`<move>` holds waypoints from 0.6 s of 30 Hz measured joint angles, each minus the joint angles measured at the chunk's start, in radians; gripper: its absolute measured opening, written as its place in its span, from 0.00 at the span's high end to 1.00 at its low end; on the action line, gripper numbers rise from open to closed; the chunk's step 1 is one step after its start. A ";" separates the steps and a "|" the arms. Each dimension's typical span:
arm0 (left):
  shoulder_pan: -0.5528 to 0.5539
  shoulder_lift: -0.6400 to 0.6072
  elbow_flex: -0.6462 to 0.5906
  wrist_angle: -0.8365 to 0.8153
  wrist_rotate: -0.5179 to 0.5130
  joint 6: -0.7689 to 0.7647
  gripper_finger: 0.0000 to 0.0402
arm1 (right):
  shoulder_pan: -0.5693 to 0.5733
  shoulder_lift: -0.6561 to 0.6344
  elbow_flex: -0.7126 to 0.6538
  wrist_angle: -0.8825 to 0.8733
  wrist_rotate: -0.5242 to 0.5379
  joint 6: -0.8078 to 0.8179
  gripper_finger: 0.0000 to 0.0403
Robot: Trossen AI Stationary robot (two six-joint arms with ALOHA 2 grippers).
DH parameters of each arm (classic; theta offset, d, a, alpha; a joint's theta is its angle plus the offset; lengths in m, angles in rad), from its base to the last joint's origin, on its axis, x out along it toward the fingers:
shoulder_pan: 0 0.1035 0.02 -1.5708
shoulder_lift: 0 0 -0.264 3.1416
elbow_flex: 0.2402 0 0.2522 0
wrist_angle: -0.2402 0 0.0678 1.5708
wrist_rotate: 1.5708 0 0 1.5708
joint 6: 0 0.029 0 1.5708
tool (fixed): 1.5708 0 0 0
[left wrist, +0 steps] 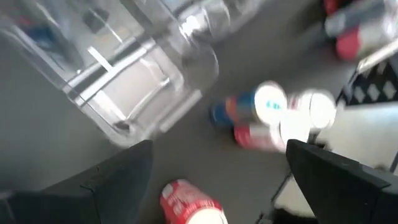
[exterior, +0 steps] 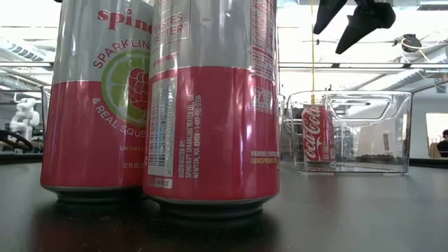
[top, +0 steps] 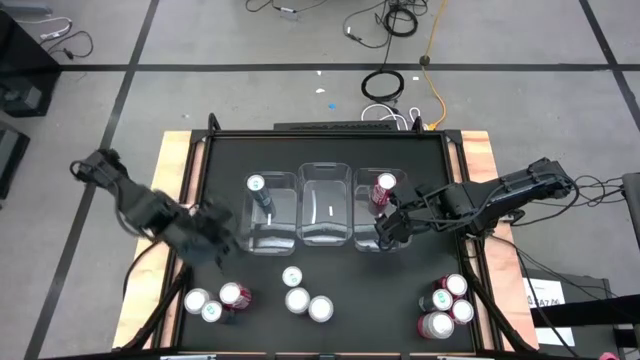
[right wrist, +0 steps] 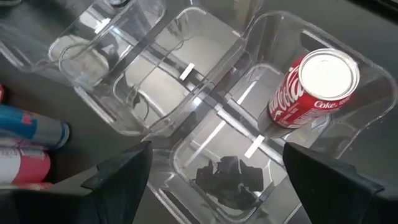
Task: Sort soda cans
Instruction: Put the bottom left blue soda can into the left transparent bin
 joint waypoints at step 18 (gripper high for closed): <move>-0.142 0.270 0.000 0.062 0.161 -0.081 0.07 | 0.006 0.000 0.000 0.000 -0.002 -0.020 0.12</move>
